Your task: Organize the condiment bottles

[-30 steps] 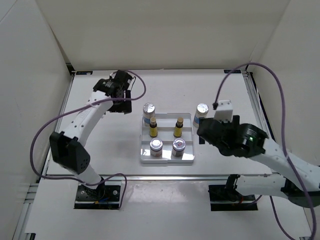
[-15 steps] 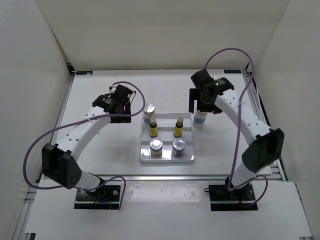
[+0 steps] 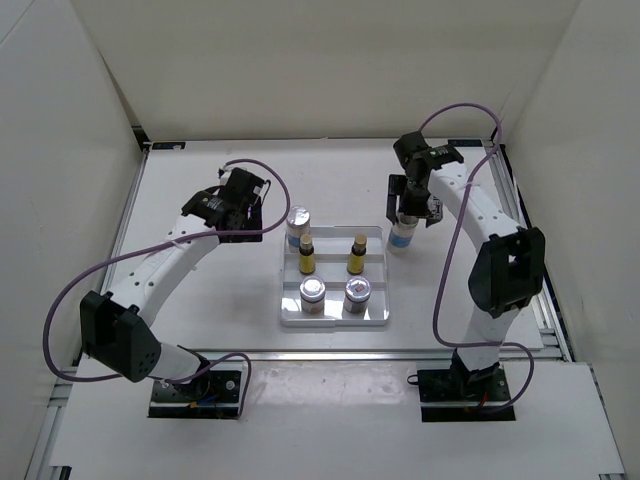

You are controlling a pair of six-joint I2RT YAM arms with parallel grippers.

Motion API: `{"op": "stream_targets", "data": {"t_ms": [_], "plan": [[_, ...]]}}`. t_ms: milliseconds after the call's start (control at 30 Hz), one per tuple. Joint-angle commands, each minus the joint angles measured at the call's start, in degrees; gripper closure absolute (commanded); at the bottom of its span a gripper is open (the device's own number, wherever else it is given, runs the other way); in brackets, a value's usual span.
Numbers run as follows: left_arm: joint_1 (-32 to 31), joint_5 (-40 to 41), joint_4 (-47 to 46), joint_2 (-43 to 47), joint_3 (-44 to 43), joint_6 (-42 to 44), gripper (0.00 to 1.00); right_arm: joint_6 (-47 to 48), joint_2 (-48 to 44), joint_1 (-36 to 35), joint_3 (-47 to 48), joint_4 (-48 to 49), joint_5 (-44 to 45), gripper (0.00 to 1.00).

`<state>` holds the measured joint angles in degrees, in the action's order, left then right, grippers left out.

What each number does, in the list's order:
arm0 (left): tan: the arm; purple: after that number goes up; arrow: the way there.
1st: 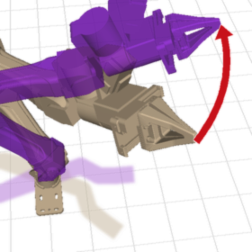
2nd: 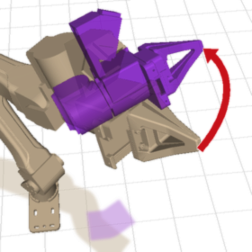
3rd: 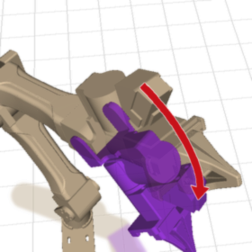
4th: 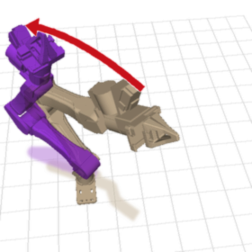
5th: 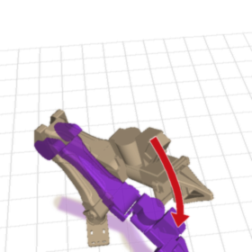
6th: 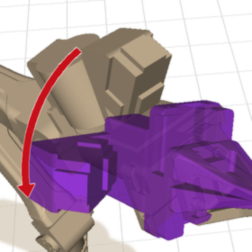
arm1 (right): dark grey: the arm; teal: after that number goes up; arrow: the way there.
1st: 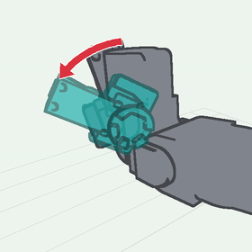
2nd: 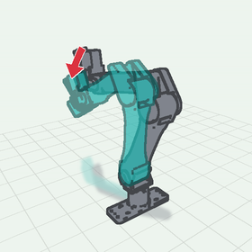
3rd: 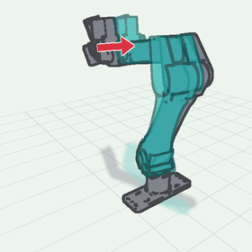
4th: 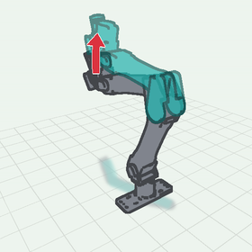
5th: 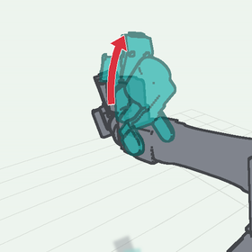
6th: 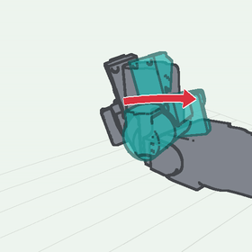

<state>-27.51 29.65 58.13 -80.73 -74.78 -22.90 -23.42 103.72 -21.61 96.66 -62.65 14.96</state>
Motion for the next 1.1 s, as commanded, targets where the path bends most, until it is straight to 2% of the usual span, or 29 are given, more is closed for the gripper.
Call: {"op": "stream_targets", "data": {"t_ms": [0, 167, 200, 267, 300, 400, 467, 533, 600, 700, 800, 1067], "plan": [[0.0, 1.38, -1.18, 1.71, -0.45, 0.4, 0.0, 2.41, 0.96, 1.13, 0.63, 2.79, -3.44, 0.18], [0.0, 1.38, -1.18, 0.48, -0.98, 0.92, 0.0, 3.03, 2.8, 1.13, 0.54, 4.47, -4.68, 0.35], [0.0, 1.38, -1.18, 0.48, -0.98, 0.92, 0.0, 3.03, 3.58, 1.13, 1.24, 4.47, -4.68, 0.44], [0.0, 1.38, -1.18, 0.48, -0.98, 0.92, 0.0, 3.03, 3.59, 1.13, 1.95, 3.59, -4.68, 0.55], [0.0, 1.38, -1.18, 0.48, -0.98, 0.92, 0.0, 3.03, 3.59, 1.13, 2.65, 2.81, -3.98, 0.68], [0.0, 1.38, -1.18, 0.48, -0.98, 0.92, 0.0, 1.46, 0.0, -0.36, 4.49, 1.14, 3.64, 0.77], [0.0, 1.38, -1.18, 0.48, -0.98, 0.92, 0.0, 2.06, -3.42, -3.87, 5.11, 1.13, 12.06, 0.83], [0.0, 1.38, -1.18, -0.04, -0.98, 0.92, 0.0, 2.06, -4.66, -7.29, 6.52, 1.13, 15.78, 0.91], [0.0, 1.38, -1.18, -0.04, -0.98, 0.92, 0.0, 2.68, -5.81, -9.15, 8.44, 0.61, 17.64, 0.96], [0.0, 1.38, -1.18, -0.04, -0.98, 0.92, 0.0, 3.2, -5.81, -11.0, 10.12, 0.6, 14.23, 1.0], [0.0, 1.38, -1.18, -0.04, -0.98, 0.92, 0.0, 4.35, -4.41, -12.05, 10.65, 2.18, 9.05, 1.0], [0.0, 1.38, -1.18, -0.04, -0.98, 0.92, 0.0, 3.82, 0.43, -13.81, 11.18, 5.34, 3.86, 1.0]]}}
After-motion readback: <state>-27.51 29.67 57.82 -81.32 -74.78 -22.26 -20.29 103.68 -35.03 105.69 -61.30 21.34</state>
